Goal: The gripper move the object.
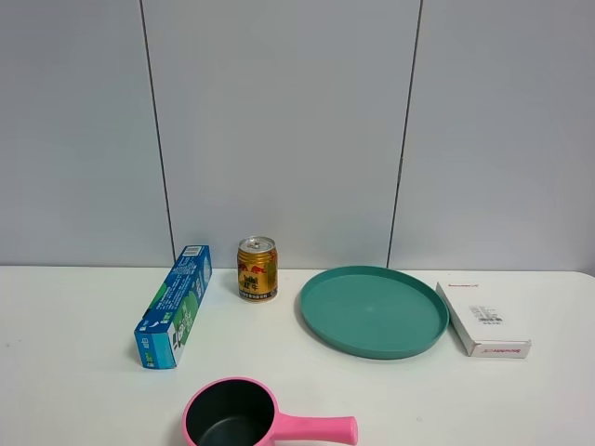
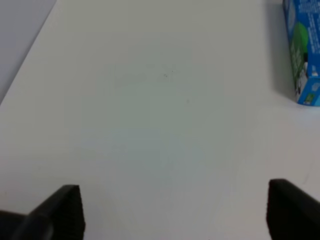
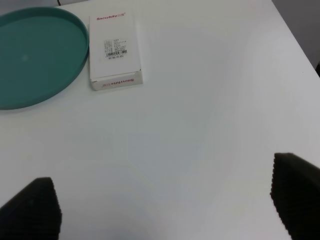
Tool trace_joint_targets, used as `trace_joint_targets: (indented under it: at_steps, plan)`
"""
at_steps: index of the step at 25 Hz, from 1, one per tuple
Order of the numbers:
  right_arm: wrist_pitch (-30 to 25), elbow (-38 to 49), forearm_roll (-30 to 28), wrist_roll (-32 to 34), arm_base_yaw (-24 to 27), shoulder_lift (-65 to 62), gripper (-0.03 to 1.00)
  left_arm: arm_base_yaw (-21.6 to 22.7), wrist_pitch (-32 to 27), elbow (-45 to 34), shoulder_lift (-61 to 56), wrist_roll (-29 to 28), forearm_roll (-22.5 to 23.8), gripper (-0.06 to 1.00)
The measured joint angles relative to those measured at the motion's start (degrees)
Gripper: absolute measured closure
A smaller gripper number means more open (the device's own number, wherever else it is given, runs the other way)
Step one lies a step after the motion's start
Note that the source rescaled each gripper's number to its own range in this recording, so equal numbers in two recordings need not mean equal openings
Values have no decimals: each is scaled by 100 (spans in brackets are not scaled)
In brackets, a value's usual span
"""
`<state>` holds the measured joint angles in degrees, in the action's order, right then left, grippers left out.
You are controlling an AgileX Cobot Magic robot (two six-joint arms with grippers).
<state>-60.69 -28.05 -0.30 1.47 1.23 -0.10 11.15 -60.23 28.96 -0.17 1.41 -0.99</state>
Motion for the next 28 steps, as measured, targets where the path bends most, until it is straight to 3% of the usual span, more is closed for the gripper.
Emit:
trace_joint_targets:
  at_steps: [28]
  plan:
    - [0,0,0,0,0,0,-3,0,0,0,0,-12,2,18]
